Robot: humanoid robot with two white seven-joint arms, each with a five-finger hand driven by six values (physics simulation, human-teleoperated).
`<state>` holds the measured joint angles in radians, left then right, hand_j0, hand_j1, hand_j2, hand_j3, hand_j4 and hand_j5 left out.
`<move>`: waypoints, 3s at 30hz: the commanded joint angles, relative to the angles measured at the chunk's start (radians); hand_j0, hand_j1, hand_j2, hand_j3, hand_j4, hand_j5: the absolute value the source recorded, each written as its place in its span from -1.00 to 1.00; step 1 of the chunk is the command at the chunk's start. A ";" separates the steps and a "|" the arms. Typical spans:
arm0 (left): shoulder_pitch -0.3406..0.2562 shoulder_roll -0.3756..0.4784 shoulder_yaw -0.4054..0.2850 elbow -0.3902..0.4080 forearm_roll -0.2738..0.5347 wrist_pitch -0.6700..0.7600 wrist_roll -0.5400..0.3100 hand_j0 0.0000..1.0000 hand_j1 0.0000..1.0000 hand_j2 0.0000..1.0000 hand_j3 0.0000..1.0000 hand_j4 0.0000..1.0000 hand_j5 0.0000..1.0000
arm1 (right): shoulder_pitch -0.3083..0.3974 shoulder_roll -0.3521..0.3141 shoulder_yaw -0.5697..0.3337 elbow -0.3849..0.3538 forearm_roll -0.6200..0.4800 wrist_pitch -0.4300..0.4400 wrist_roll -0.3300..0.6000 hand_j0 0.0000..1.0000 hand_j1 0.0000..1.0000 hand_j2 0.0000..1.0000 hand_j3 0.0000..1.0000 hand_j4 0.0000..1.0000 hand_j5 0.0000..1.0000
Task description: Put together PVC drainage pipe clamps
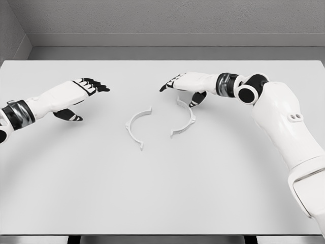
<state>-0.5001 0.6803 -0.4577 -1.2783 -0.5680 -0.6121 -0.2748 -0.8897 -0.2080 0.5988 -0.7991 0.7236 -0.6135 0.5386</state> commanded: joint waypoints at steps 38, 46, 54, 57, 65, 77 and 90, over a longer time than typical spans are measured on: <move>0.003 0.038 0.004 -0.006 0.039 0.001 0.002 1.00 1.00 1.00 1.00 1.00 1.00 | 0.061 -0.037 -0.011 -0.198 -0.021 0.003 0.032 0.83 0.83 0.83 0.83 0.83 0.83; 0.005 0.045 0.001 -0.013 0.054 0.001 0.002 1.00 1.00 1.00 1.00 1.00 1.00 | 0.078 -0.077 -0.014 -0.249 -0.035 0.003 0.034 0.87 0.87 0.87 0.87 0.87 0.87; 0.028 0.038 -0.009 -0.089 0.054 0.001 0.002 1.00 1.00 1.00 1.00 1.00 1.00 | 0.084 -0.070 -0.048 -0.229 -0.027 0.003 0.037 0.87 0.87 0.87 0.87 0.87 0.87; 0.032 0.005 -0.022 -0.107 0.054 0.001 0.002 1.00 1.00 1.00 1.00 1.00 1.00 | 0.074 -0.033 -0.048 -0.163 -0.023 0.003 0.035 0.87 0.87 0.87 0.87 0.87 0.87; 0.028 -0.087 -0.065 -0.110 0.048 0.001 -0.003 1.00 1.00 1.00 1.00 1.00 1.00 | 0.057 0.002 -0.047 -0.112 -0.019 0.003 0.032 0.87 0.87 0.87 0.87 0.87 0.87; 0.017 -0.008 -0.050 -0.096 0.072 0.001 0.000 1.00 1.00 1.00 1.00 1.00 1.00 | 0.037 0.036 -0.048 -0.060 -0.019 0.003 0.026 0.87 0.87 0.87 0.87 0.87 0.87; 0.017 0.127 -0.001 -0.038 0.140 0.001 0.002 1.00 1.00 1.00 1.00 1.00 1.00 | 0.006 0.064 -0.048 0.006 -0.018 0.003 0.006 0.87 0.87 0.87 0.87 0.87 0.87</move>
<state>-0.4817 0.8021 -0.4623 -1.3187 -0.4380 -0.6121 -0.2737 -0.8836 -0.1458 0.5527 -0.8003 0.7122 -0.6135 0.5493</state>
